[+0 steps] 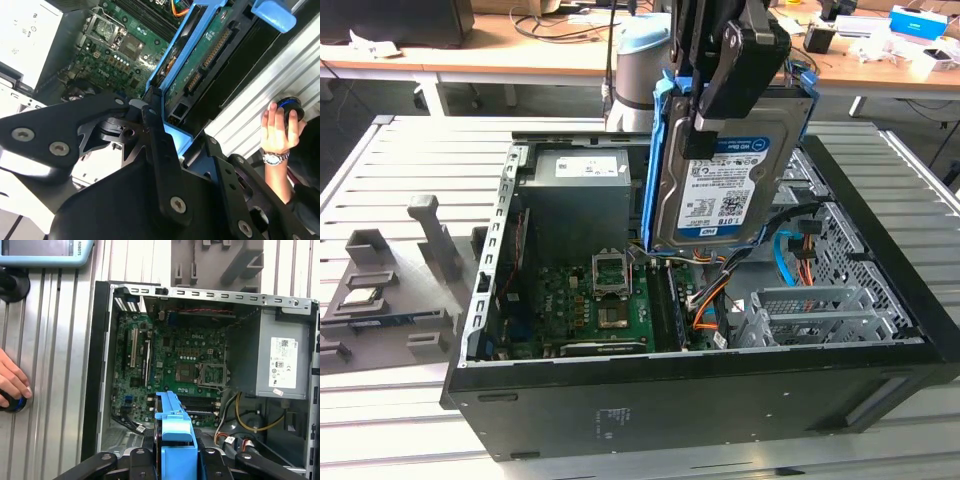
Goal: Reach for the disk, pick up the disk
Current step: 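Pick up the disk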
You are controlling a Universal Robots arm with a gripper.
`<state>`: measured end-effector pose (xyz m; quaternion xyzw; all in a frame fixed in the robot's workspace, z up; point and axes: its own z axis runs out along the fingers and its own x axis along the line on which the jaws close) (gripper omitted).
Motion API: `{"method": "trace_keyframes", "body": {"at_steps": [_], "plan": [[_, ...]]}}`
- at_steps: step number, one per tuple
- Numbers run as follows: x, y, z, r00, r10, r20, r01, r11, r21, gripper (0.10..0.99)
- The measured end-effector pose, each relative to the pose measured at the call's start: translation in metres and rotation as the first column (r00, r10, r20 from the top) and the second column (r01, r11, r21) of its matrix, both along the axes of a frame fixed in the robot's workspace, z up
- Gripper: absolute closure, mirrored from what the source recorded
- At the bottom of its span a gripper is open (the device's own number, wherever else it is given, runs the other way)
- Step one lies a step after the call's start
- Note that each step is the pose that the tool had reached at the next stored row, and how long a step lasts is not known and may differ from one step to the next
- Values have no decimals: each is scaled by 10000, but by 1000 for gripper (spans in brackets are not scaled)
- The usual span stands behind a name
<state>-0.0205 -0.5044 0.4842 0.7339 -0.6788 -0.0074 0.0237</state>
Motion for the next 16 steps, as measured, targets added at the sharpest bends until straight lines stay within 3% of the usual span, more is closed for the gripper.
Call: {"method": "trace_keyframes", "body": {"at_steps": [7,12,16], "plan": [[-1,-263,-3,10000,0,0,0,10000,-41,718],[-1,-365,-5,10000,0,0,0,10000,-55,718],[-1,-489,-7,10000,1,0,-1,10000,-70,718]]}}
